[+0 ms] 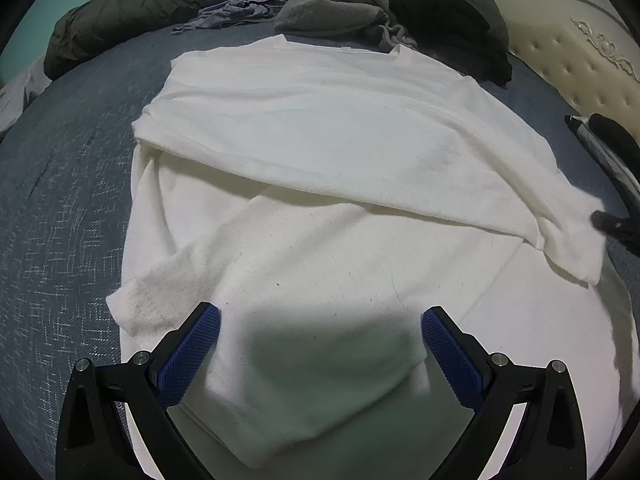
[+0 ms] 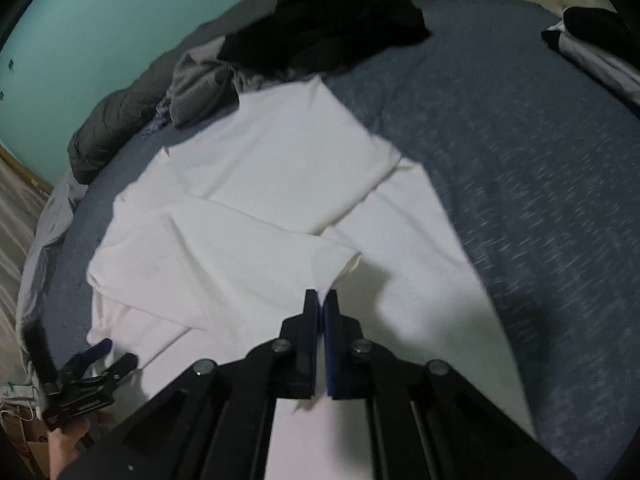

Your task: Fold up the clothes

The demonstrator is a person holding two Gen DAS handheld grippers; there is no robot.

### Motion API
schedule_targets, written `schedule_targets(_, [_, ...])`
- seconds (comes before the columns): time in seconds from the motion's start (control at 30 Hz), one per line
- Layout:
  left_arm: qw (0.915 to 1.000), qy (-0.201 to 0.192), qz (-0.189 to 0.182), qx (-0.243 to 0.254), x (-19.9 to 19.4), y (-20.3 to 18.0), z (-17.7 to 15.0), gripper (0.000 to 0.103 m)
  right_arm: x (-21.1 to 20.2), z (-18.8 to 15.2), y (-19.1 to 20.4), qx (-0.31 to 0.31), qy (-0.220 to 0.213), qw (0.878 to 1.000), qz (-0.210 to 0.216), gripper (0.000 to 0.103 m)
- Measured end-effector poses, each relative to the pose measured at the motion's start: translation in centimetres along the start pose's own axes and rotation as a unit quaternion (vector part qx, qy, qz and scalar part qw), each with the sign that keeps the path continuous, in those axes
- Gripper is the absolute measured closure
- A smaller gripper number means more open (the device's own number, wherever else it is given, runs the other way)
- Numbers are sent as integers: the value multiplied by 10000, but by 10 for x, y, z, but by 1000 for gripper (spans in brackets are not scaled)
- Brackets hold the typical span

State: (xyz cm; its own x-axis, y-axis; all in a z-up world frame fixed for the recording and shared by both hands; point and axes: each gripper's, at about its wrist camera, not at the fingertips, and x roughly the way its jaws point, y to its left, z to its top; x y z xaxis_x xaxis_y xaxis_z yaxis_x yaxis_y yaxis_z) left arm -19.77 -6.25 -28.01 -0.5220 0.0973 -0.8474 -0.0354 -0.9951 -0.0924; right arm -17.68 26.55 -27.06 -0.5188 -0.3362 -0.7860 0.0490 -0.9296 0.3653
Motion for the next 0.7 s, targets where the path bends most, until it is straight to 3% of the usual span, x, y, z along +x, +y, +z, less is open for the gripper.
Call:
schedule_targets(0.17, [10000, -8, -21, -4, -1, 0, 0, 0, -26, 8, -4, 106, -79, 9998, 148, 101])
schedule_targets(0.37, [10000, -18, -47, -9, -3, 1, 1, 0, -21, 6, -14, 149, -3, 9999, 77, 101])
schedule_targets(0.53, [9990, -58, -376, -219, -23, 13, 9, 0, -17, 4, -23, 185, 61, 9998, 17, 101])
schedule_targets(0.7, [9975, -539, 48, -448, -54, 61, 26, 0, -12, 1, -31, 248, 107, 9996, 11, 101])
